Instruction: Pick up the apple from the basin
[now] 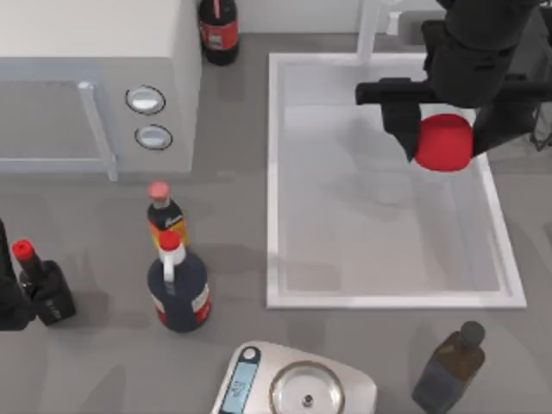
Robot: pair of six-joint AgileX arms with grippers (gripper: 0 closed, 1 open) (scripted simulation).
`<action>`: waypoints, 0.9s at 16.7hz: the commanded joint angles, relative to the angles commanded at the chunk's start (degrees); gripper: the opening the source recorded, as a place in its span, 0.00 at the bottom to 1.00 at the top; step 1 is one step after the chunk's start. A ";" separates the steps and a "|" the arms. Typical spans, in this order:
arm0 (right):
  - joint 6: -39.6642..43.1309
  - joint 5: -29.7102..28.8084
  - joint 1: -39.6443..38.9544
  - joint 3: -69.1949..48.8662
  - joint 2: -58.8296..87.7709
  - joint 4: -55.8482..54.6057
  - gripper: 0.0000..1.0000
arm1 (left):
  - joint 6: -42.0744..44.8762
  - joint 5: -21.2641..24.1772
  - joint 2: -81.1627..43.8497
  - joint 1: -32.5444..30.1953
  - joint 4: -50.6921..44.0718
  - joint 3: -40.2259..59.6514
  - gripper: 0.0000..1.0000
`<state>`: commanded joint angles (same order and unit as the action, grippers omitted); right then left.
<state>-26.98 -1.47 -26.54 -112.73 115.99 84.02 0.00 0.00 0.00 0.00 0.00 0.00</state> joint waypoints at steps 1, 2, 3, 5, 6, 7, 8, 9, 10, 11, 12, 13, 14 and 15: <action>0.00 0.00 0.00 0.00 0.00 0.00 0.00 | 0.00 0.00 0.00 0.00 0.00 0.00 1.00; 0.00 0.00 0.00 0.00 0.00 0.00 0.00 | 0.00 0.00 0.00 0.00 0.00 0.00 1.00; -0.11 0.03 -0.24 0.12 0.13 -0.15 0.00 | 0.00 0.00 0.00 0.00 0.00 0.00 1.00; 0.75 0.07 0.62 0.99 -0.67 -0.37 0.00 | 0.00 0.00 0.00 0.00 0.00 0.00 1.00; 2.07 0.14 1.94 2.31 -1.83 -0.69 0.00 | 0.00 0.00 0.00 0.00 0.00 0.00 1.00; 3.89 0.23 3.77 4.23 -3.39 -1.10 0.00 | 0.00 0.00 0.00 0.00 0.00 0.00 1.00; 6.09 0.33 5.99 6.74 -5.28 -1.60 0.00 | 0.00 0.00 0.00 0.00 0.00 0.00 1.00; 8.60 0.46 8.54 9.78 -7.41 -2.15 0.00 | 0.00 0.00 0.00 0.00 0.00 0.00 1.00; 11.37 0.59 11.34 13.32 -9.73 -2.75 0.00 | 0.00 0.00 0.00 0.00 0.00 0.00 1.00; 14.32 0.73 14.34 17.18 -12.17 -3.38 0.00 | 0.00 0.00 0.00 0.00 0.00 0.00 1.00; 17.38 0.87 17.44 21.14 -14.66 -4.03 0.00 | 0.00 0.00 0.00 0.00 0.00 0.00 1.00; 20.41 1.02 20.52 24.83 -17.11 -4.66 0.00 | 0.00 0.00 0.00 0.00 0.00 0.00 1.00; 23.22 1.15 23.35 27.94 -19.40 -5.24 0.00 | 0.00 0.00 0.00 0.00 0.00 0.00 1.00; 25.62 1.26 25.77 30.44 -21.43 -5.75 0.00 | 0.00 0.00 0.00 0.00 0.00 0.00 1.00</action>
<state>-1.35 -0.21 -0.77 -82.29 94.56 78.26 0.00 0.00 0.00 0.00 0.00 0.00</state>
